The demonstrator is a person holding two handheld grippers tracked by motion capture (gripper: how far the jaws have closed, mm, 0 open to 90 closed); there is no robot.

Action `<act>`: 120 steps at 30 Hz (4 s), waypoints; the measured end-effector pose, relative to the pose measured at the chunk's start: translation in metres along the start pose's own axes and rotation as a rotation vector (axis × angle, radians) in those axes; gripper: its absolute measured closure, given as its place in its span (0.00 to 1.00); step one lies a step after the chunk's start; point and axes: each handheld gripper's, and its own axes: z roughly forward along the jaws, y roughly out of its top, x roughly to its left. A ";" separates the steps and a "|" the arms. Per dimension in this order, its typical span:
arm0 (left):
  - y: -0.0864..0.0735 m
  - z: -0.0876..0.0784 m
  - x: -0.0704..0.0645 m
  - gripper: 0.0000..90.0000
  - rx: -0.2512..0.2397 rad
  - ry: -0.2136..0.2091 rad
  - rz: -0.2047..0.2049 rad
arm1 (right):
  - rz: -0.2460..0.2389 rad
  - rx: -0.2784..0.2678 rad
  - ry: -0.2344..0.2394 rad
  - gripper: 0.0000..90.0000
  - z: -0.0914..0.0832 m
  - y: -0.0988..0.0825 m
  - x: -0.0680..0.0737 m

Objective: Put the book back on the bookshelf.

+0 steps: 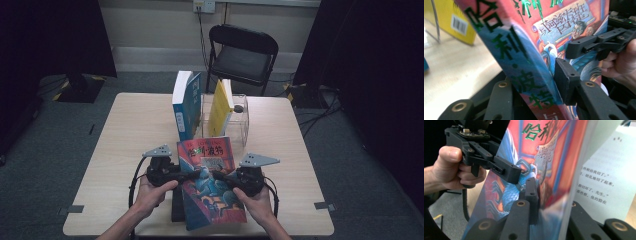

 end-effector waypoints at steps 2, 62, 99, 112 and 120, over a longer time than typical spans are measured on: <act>0.007 -0.003 -0.003 0.72 -0.025 0.007 0.018 | -0.005 -0.012 0.000 0.92 -0.001 0.005 0.000; 0.003 0.003 -0.063 0.73 -0.176 0.133 0.344 | -0.090 -0.061 -0.117 0.39 -0.025 -0.001 -0.015; 0.024 -0.017 -0.025 0.83 -0.216 0.405 0.133 | 0.106 0.110 -0.405 0.25 -0.085 -0.071 -0.086; 0.044 0.004 -0.012 0.83 -0.255 0.483 0.122 | 0.090 0.241 -0.507 0.21 -0.069 -0.093 -0.103; 0.050 0.014 -0.004 0.83 -0.266 0.521 0.098 | 0.070 0.280 -0.521 0.19 -0.062 -0.101 -0.103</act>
